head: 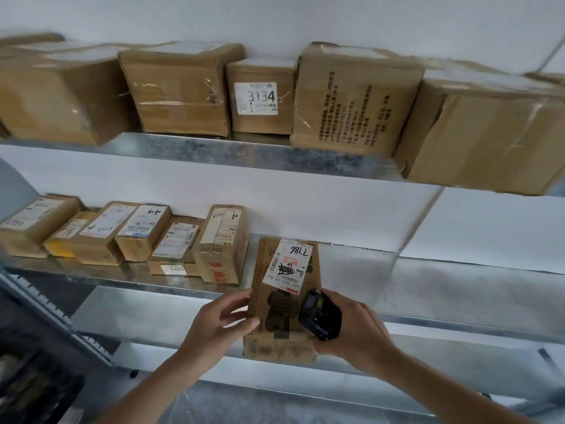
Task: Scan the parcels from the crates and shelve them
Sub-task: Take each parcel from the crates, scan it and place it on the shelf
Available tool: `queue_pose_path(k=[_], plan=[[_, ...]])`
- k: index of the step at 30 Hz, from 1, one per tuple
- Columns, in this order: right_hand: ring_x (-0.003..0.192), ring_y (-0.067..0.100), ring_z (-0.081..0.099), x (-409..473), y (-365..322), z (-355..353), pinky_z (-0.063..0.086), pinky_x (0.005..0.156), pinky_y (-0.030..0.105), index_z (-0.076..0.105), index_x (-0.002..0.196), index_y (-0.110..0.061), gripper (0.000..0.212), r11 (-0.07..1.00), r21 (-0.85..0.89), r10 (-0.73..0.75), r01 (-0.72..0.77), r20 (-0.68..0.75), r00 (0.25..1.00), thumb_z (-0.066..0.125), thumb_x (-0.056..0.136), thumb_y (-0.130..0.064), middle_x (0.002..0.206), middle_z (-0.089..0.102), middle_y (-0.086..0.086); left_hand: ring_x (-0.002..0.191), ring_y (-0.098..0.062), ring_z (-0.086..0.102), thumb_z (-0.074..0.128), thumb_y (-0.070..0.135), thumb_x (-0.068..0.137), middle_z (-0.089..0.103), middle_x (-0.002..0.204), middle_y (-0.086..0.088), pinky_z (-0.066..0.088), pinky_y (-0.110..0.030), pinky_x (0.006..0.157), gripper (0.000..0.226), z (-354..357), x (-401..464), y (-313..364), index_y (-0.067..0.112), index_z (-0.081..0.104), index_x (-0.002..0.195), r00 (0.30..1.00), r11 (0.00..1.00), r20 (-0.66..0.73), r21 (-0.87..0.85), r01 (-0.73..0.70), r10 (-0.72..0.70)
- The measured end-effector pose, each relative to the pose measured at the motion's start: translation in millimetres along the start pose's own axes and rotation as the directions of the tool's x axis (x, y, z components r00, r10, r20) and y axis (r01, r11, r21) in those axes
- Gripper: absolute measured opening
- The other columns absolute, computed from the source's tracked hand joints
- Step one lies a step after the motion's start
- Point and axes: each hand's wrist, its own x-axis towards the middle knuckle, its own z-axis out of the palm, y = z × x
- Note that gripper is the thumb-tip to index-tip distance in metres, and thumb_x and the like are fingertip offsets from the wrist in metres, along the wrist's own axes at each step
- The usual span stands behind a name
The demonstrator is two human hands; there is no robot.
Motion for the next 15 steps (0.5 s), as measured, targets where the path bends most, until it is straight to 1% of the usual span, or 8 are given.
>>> queue_pose_path(k=[2, 3, 5, 7, 9, 10, 12, 15], plan=[[0.094, 0.005, 0.067, 12.6, 0.5, 6.4, 0.056, 0.075, 0.021, 0.058, 0.126, -0.044, 0.071, 1.0, -0.001, -0.003, 0.003, -0.001, 1.0, 0.085, 0.061, -0.042, 0.107, 0.072, -0.024, 0.111, -0.014, 0.069, 0.086, 0.042, 0.073, 0.076, 0.107, 0.017, 0.059, -0.029, 0.09, 0.031, -3.0, 10.1, -10.7, 0.037, 0.078, 0.103, 1.0, 1.0, -0.027, 0.02, 0.012, -0.011], [0.095, 0.004, 0.066, 18.3, -0.3, 8.9, 0.053, 0.075, 0.017, 0.058, 0.126, -0.044, 0.069, 1.0, -0.003, -0.008, 0.008, -0.004, 1.0, 0.086, 0.063, -0.041, 0.107, 0.071, -0.024, 0.112, -0.013, 0.069, 0.086, 0.045, 0.073, 0.076, 0.107, 0.018, 0.059, -0.028, 0.091, 0.035, -4.3, 14.9, -14.6, 0.035, 0.077, 0.105, 0.999, 1.0, -0.037, 0.016, 0.006, -0.005], [0.097, 0.003, 0.065, 29.5, -2.8, 11.5, 0.05, 0.076, 0.013, 0.058, 0.127, -0.044, 0.068, 1.0, -0.001, -0.009, 0.009, -0.019, 1.0, 0.087, 0.066, -0.04, 0.109, 0.071, -0.024, 0.114, -0.01, 0.068, 0.082, 0.057, 0.065, 0.074, 0.112, 0.018, 0.057, -0.03, 0.095, 0.059, -8.1, 25.2, -19.6, 0.032, 0.071, 0.118, 0.998, 1.0, -0.054, -0.001, -0.011, 0.011], [0.098, 0.004, 0.066, 41.4, -5.4, 12.1, 0.056, 0.08, 0.02, 0.057, 0.127, -0.043, 0.067, 1.0, 0.004, 0.0, 0.0, -0.031, 1.0, 0.086, 0.066, -0.041, 0.11, 0.071, -0.024, 0.116, -0.006, 0.066, 0.085, 0.053, 0.069, 0.073, 0.117, 0.018, 0.056, -0.026, 0.096, 0.063, -11.6, 36.1, -22.0, 0.032, 0.066, 0.126, 0.998, 1.0, -0.052, -0.004, -0.022, 0.022], [0.098, 0.006, 0.066, 52.6, -7.9, 11.0, 0.059, 0.084, 0.029, 0.057, 0.127, -0.042, 0.068, 1.0, 0.009, 0.013, -0.012, -0.035, 0.999, 0.086, 0.065, -0.041, 0.111, 0.071, -0.022, 0.118, -0.002, 0.063, 0.087, 0.03, 0.077, 0.071, 0.121, 0.019, 0.054, -0.015, 0.089, 0.061, -14.4, 44.9, -21.6, 0.033, 0.062, 0.132, 1.0, 0.999, -0.029, -0.03, -0.011, 0.011], [0.098, 0.006, 0.066, 57.8, -9.4, 10.2, 0.059, 0.085, 0.03, 0.058, 0.127, -0.041, 0.067, 1.0, 0.013, 0.018, -0.017, -0.034, 0.999, 0.087, 0.066, -0.04, 0.111, 0.071, -0.021, 0.119, -0.001, 0.063, 0.086, 0.021, 0.078, 0.07, 0.122, 0.02, 0.054, -0.012, 0.085, 0.064, -15.9, 48.9, -21.6, 0.033, 0.06, 0.135, 1.0, 0.999, -0.022, -0.041, -0.01, 0.009], [0.098, 0.006, 0.066, 67.6, -10.8, 8.8, 0.059, 0.085, 0.031, 0.058, 0.128, -0.04, 0.067, 1.0, 0.014, 0.024, -0.024, -0.035, 0.999, 0.087, 0.067, -0.038, 0.111, 0.072, -0.02, 0.118, -0.001, 0.063, 0.085, 0.019, 0.078, 0.069, 0.123, 0.022, 0.053, -0.009, 0.082, 0.066, -17.5, 55.8, -20.5, 0.033, 0.058, 0.136, 1.0, 0.999, -0.025, -0.052, -0.013, 0.012], [0.098, 0.008, 0.066, 80.0, -11.9, 7.4, 0.06, 0.084, 0.034, 0.058, 0.128, -0.041, 0.069, 1.0, 0.019, 0.025, -0.025, -0.044, 0.999, 0.085, 0.065, -0.039, 0.112, 0.072, -0.02, 0.114, 0.003, 0.063, 0.083, 0.021, 0.079, 0.07, 0.117, 0.027, 0.052, -0.008, 0.08, 0.06, -17.5, 62.5, -16.8, 0.035, 0.059, 0.133, 0.998, 0.998, -0.062, -0.054, -0.035, 0.032]])
